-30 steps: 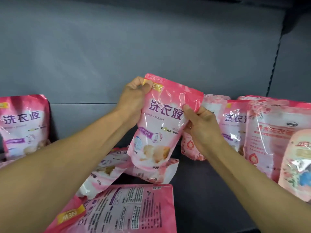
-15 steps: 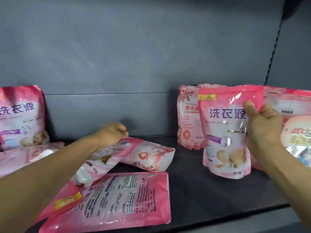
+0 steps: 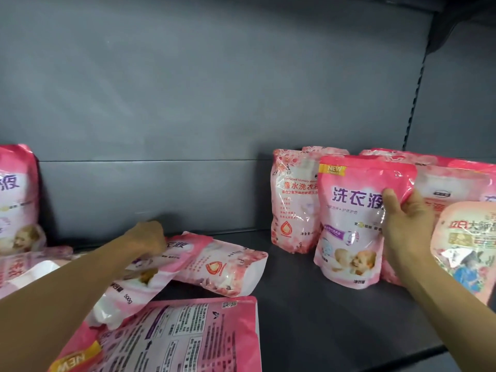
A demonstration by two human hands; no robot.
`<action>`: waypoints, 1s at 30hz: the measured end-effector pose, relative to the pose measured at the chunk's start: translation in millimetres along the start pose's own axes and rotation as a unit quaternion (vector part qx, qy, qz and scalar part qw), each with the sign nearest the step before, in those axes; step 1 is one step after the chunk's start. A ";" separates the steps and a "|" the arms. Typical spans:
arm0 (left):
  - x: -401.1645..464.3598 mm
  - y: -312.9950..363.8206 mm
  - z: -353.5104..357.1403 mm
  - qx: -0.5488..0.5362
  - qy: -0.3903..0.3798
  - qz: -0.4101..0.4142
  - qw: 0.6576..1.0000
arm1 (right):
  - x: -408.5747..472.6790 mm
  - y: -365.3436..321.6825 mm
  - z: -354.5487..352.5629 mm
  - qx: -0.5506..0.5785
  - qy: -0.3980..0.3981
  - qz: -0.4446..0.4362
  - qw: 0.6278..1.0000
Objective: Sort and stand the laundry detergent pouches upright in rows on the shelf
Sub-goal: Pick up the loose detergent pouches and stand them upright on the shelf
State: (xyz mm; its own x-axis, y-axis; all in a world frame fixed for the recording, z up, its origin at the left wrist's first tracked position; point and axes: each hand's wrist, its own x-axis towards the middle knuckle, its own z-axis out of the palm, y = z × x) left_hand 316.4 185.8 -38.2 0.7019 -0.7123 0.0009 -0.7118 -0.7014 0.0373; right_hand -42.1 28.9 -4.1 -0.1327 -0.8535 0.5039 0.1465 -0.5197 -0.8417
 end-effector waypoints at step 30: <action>-6.3 -14.5 -7.8 -0.056 0.007 -0.045 0.997 | -123.3 10.6 80.0 -0.322 -0.356 -0.085 0.873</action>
State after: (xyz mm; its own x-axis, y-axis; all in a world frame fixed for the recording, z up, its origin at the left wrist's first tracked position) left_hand 322.5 200.7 -30.9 0.7640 -0.6452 0.0063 -0.6388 -0.7549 0.1486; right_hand 54.2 125.5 -59.7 0.5776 -0.6924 0.4325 -0.4283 -0.7080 -0.5615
